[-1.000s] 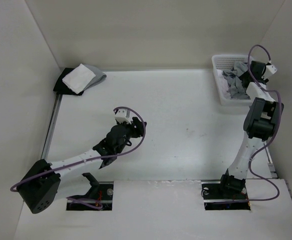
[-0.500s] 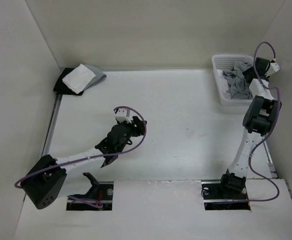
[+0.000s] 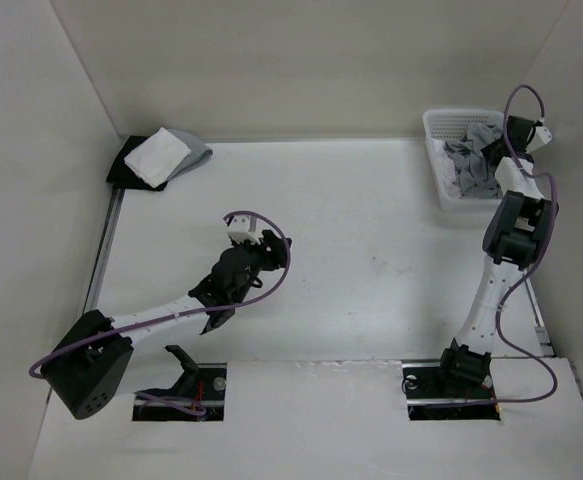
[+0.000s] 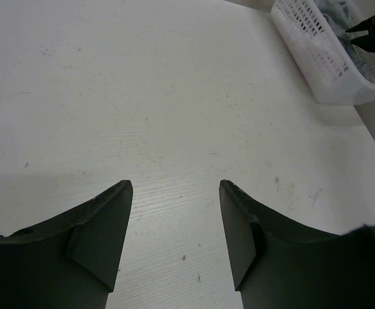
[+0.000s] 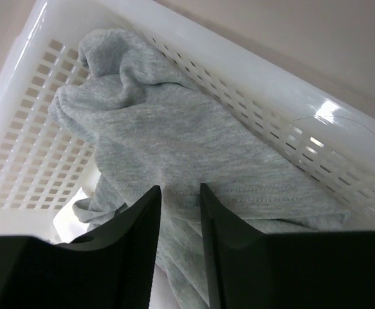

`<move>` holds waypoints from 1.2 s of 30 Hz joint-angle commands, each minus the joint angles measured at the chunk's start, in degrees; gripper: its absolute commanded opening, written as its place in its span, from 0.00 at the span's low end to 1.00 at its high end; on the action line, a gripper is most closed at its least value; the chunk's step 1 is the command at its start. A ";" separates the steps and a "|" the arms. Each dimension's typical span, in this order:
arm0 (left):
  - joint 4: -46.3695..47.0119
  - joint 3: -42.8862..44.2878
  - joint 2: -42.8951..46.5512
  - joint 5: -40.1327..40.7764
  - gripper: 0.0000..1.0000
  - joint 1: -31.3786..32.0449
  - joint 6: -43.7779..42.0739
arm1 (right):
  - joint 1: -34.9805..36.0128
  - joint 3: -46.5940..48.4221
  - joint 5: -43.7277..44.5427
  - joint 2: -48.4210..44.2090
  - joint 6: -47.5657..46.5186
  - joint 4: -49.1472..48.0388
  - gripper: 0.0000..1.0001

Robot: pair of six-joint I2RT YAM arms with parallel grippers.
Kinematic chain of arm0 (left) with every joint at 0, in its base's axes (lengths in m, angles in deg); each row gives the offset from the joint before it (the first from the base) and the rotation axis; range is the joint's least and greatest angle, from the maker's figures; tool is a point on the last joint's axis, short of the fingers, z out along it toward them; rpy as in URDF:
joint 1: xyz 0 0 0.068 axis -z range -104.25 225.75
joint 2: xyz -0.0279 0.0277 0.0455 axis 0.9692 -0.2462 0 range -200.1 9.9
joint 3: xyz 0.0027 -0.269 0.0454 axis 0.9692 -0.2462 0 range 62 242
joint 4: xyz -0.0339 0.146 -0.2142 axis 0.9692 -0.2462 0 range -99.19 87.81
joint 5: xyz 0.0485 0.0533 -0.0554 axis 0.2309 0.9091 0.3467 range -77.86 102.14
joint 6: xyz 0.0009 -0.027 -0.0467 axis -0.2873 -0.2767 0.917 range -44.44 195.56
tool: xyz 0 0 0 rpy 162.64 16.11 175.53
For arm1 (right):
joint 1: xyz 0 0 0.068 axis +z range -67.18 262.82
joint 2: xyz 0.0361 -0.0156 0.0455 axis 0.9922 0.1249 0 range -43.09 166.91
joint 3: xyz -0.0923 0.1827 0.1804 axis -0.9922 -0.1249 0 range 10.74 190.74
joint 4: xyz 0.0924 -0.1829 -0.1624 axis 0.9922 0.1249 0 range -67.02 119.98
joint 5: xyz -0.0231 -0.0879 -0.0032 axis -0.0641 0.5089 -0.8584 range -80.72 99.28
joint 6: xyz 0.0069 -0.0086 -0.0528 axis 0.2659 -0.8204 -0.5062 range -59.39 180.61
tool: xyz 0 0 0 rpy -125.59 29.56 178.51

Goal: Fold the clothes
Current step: Grab the tank top from the pile, then move the tank top to the center of the board

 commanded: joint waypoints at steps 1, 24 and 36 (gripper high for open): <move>3.93 -0.82 1.75 -0.19 0.55 -0.62 0.01 | -1.79 2.85 -1.27 2.65 1.27 1.37 0.31; 4.55 -1.43 1.92 -0.55 0.55 -1.94 1.07 | -1.70 -13.40 -6.54 -18.06 3.64 -16.81 0.00; 2.54 -2.05 9.91 -1.34 0.55 -1.50 1.95 | 11.29 -20.43 -10.94 -51.11 2.41 -21.66 0.00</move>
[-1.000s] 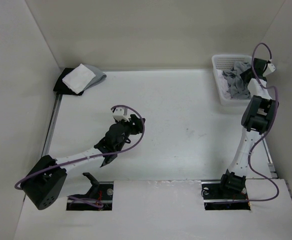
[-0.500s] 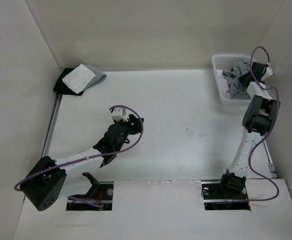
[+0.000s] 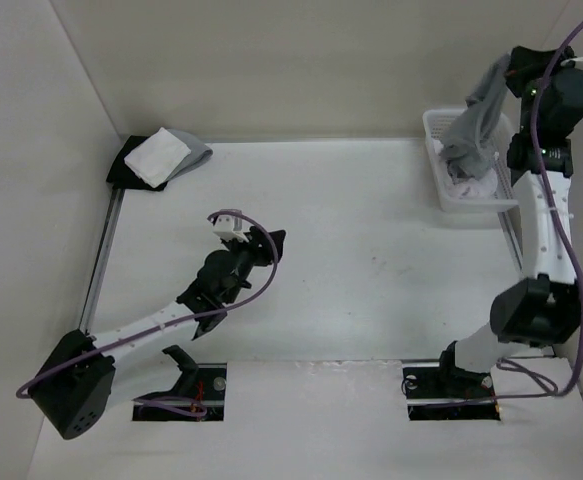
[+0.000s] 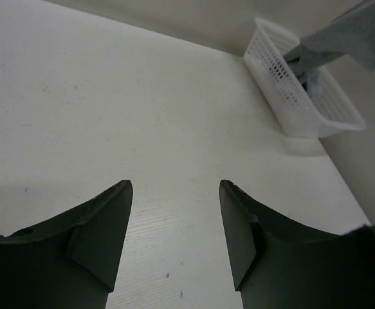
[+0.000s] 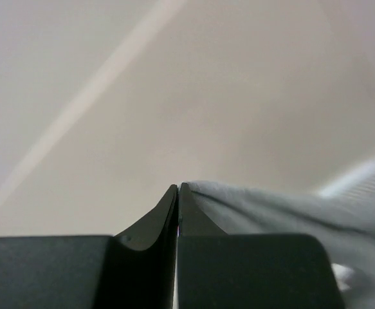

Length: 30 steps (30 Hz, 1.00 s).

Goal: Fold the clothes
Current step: Move the tank top to the center of the board

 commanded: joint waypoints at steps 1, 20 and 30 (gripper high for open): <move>0.81 -0.71 4.78 -0.75 0.55 0.10 1.23 | 5.86 -2.25 -2.57 -7.44 -1.52 -4.41 0.00; -19.31 1.13 19.82 6.98 0.54 -0.17 4.56 | 65.98 -52.62 -3.45 -12.31 -1.35 -12.95 0.07; -32.68 4.21 9.56 15.25 0.53 -0.08 6.41 | 60.99 -66.93 16.13 -28.53 0.57 -5.66 0.53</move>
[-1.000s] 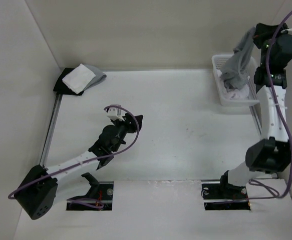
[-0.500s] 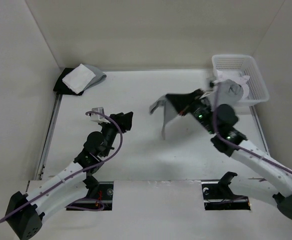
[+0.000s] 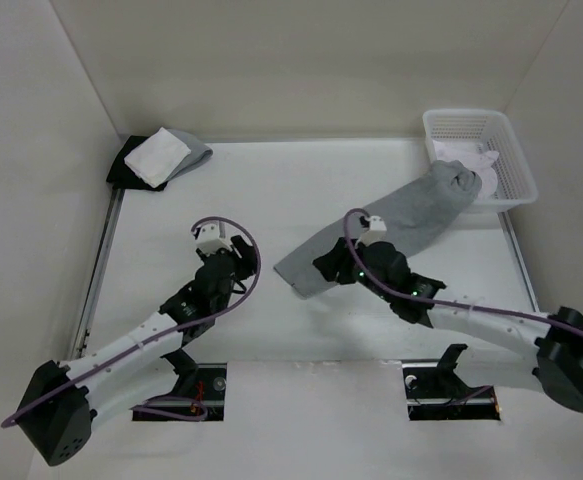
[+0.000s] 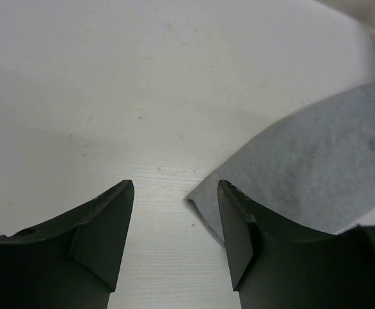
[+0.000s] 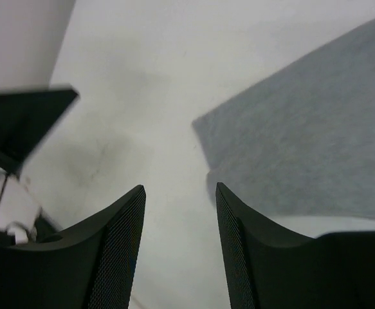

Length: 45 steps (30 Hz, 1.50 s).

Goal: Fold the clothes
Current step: Move the tank top to the center of the board, then flatten the tank top out

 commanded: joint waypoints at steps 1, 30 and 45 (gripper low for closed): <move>-2.81 3.99 -6.08 2.31 0.54 0.44 0.62 | -5.30 -5.11 11.95 -6.86 3.26 2.59 0.50; 8.44 14.81 -38.55 -14.39 0.14 -0.61 -5.27 | -43.02 -10.41 15.48 -0.31 6.80 0.59 0.66; 12.23 11.73 -34.50 -14.83 0.06 -1.57 -4.13 | -53.40 1.73 3.27 21.60 4.07 -13.74 0.31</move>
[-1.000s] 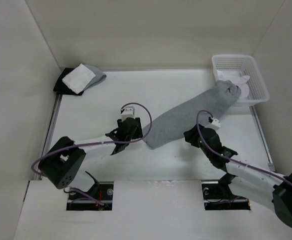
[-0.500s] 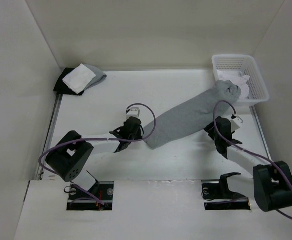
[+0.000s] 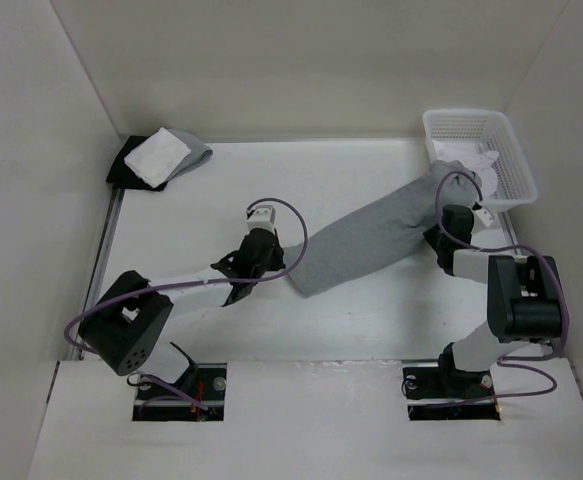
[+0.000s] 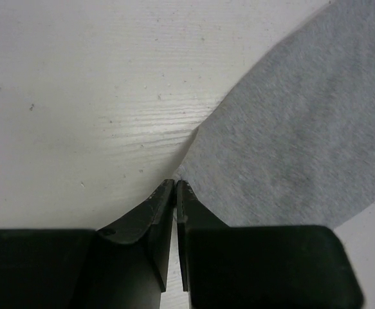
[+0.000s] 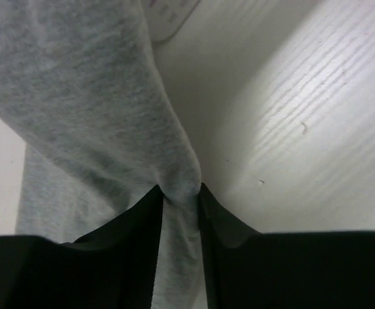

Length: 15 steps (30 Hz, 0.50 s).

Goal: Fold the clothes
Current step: Flatten the tank top out

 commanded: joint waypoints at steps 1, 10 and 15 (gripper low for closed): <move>1.60 -1.14 1.78 0.20 0.06 -1.29 0.66 | -0.53 1.43 -3.48 0.42 -0.89 -7.62 0.22; -0.24 -0.89 15.47 -0.14 0.01 -0.51 1.98 | 4.64 -1.13 -1.56 -18.26 -3.52 -9.22 0.01; -4.20 2.36 28.57 2.14 0.01 1.60 1.45 | 13.43 5.11 0.46 -33.48 -8.62 -0.17 0.02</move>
